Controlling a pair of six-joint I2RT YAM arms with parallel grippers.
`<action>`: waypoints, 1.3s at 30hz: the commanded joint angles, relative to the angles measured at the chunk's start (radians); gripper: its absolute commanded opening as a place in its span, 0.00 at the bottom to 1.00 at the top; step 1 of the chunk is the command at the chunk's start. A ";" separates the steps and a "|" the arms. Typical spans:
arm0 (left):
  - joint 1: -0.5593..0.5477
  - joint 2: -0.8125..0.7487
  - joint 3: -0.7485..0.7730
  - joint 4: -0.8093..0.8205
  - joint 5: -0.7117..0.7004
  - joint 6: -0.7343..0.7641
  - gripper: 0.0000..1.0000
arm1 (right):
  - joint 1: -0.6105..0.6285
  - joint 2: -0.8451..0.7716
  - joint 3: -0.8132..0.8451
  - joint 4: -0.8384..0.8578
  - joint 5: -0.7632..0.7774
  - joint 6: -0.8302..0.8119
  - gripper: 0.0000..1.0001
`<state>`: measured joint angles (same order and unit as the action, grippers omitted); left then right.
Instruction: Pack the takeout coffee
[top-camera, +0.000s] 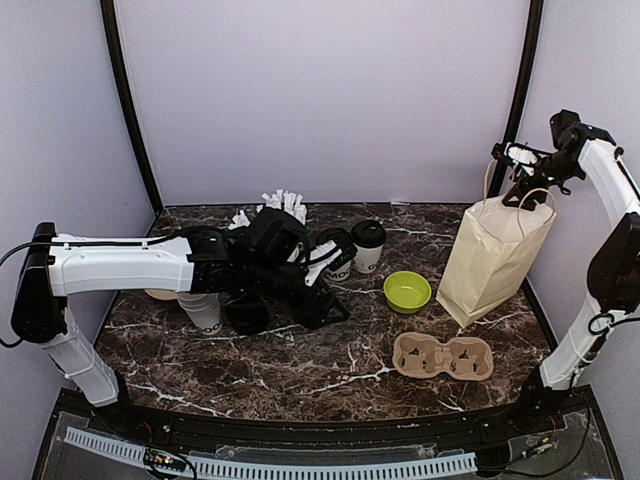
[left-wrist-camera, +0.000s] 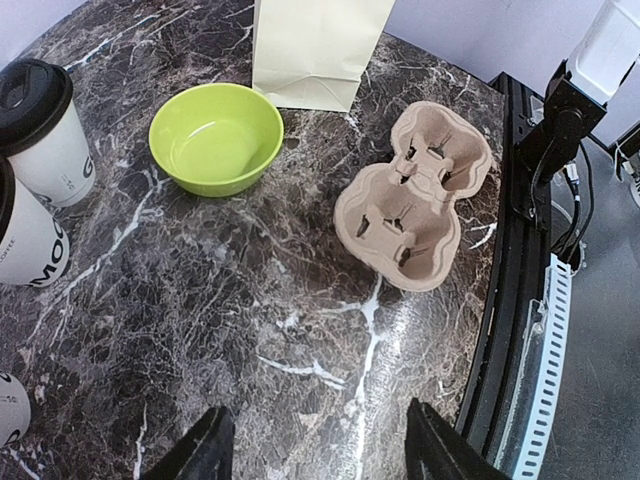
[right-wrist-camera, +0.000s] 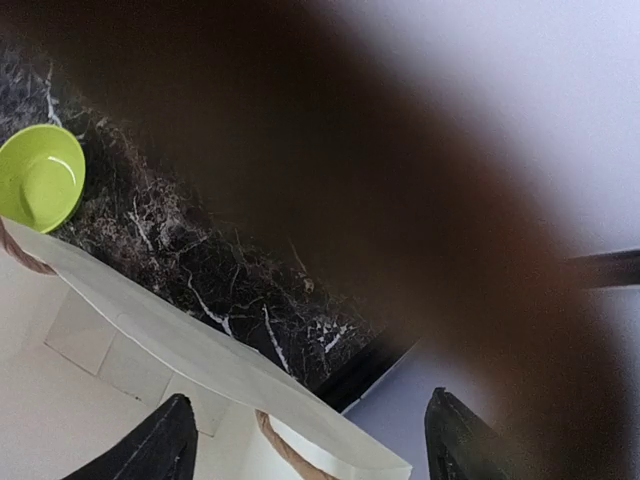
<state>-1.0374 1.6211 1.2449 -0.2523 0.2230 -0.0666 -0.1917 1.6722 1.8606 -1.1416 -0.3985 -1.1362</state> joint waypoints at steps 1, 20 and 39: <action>-0.010 -0.040 0.031 -0.014 -0.007 -0.012 0.61 | 0.018 0.016 0.056 -0.066 -0.065 -0.074 0.72; -0.012 -0.037 0.040 -0.016 0.003 0.020 0.58 | 0.021 -0.103 0.088 -0.132 -0.050 -0.088 0.02; -0.007 -0.217 0.211 -0.102 -0.254 0.020 0.59 | 0.242 -0.255 0.227 0.015 -0.173 0.230 0.00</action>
<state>-1.0454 1.4620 1.4231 -0.3008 0.1032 -0.0559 -0.0582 1.4654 2.0575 -1.2037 -0.5308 -1.0126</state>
